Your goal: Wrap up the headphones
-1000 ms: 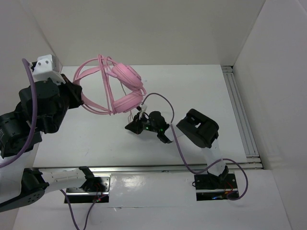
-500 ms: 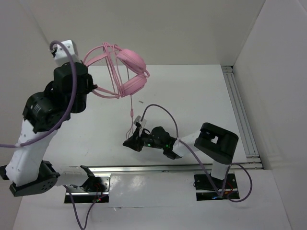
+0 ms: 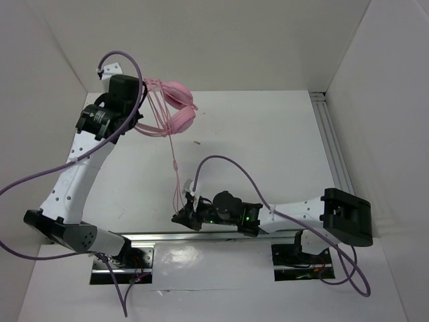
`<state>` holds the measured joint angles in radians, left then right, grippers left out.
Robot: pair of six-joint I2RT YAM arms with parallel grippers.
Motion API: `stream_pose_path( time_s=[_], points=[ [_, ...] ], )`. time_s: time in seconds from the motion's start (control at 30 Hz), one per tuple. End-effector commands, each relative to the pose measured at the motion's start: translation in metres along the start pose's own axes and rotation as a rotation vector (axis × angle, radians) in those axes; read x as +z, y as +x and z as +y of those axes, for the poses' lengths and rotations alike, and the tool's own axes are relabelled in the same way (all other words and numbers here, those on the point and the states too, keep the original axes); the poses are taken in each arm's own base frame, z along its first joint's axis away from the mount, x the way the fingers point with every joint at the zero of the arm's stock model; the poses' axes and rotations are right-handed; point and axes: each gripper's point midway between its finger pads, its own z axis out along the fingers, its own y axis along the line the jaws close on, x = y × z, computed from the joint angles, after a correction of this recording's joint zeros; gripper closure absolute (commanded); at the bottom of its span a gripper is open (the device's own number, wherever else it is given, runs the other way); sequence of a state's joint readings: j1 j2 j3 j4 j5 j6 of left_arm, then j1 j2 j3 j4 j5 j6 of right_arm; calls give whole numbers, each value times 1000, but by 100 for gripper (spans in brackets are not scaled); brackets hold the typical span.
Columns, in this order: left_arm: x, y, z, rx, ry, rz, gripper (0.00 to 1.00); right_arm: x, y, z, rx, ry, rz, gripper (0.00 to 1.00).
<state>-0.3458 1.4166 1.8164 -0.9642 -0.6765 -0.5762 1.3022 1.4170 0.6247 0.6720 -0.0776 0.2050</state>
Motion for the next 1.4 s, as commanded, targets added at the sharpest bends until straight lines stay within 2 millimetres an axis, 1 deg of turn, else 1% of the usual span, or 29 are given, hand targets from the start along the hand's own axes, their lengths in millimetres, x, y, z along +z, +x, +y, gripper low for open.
stream_pose_path(
  time_s=[0.0,0.03,0.07,0.13,0.17,0.2,0.23,0.27,0.33,0.37,0.4,0.47,0.5,0.53,0.6,0.7,0.73,0.8,0.83,0.93,0.97,1.0,1.07,1.1,1.2,1.23,1.3,1.33,1.37],
  points=[
    [6,-15,-25,-159,92,-66,100,0,-17,13,-73,-42,25,100],
    [9,-8,-24,-152,88,-59,100,-1,-22,14,-83,-43,22,100],
    [21,9,-16,-125,41,-31,100,-5,-33,19,-97,-57,6,100],
    [32,23,-11,-87,16,-9,100,-9,-45,24,-148,-63,29,100],
    [40,42,-7,-55,-6,29,100,-12,-55,26,-166,-63,27,100],
    [46,48,-3,-41,-18,36,100,-15,-63,27,-182,-59,55,100],
    [48,55,-2,-30,-26,50,100,-15,-67,24,-219,-47,69,100],
    [52,70,-2,2,-17,88,100,-18,-76,21,-235,-20,87,100],
    [56,81,-5,36,6,110,100,-23,-85,15,-281,17,97,100],
    [59,86,-7,54,21,121,100,-24,-87,12,-295,37,109,100],
    [61,102,-13,84,67,165,100,-27,-91,4,-309,86,128,100],
    [62,117,-16,146,117,197,100,-33,-96,-5,-346,136,143,100],
    [60,121,-20,168,159,205,100,-35,-97,-10,-360,162,153,100],
    [57,133,-30,192,235,246,100,-41,-102,-17,-379,207,161,100],
    [53,147,-33,254,298,283,100,-46,-107,-26,-426,254,179,100],
    [45,179,-46,315,404,372,100,-55,-120,-39,-499,326,215,100],
    [41,191,-49,329,429,399,100,-53,-117,-44,-517,350,244,100],
    [33,206,-57,370,485,427,100,-58,-123,-57,-561,421,281,100],
    [31,211,-52,372,484,433,100,-58,-120,-69,-560,453,313,100],
    [20,221,-47,405,526,431,100,-67,-122,-92,-574,536,348,100],
    [17,223,-47,400,540,426,100,-70,-118,-99,-571,549,361,100],
    [13,225,-45,415,550,420,100,-74,-123,-112,-567,582,356,100],
    [5,228,-42,415,571,412,100,-81,-131,-121,-551,608,326,100],
    [0,230,-42,421,582,409,100,-85,-132,-134,-540,639,326,100],
    [-15,242,-41,429,640,421,100,-91,-141,-147,-532,666,302,100],
    [-21,241,-43,429,661,411,100,-92,-145,-151,-537,677,294,100],
    [-35,249,-47,452,726,419,100,-89,-141,-159,-542,682,311,100],
    [-42,245,-48,460,750,393,100,-89,-144,-162,-538,684,297,100],
    [-46,245,-50,464,763,386,100,-88,-137,-172,-532,699,324,100]
  ],
)
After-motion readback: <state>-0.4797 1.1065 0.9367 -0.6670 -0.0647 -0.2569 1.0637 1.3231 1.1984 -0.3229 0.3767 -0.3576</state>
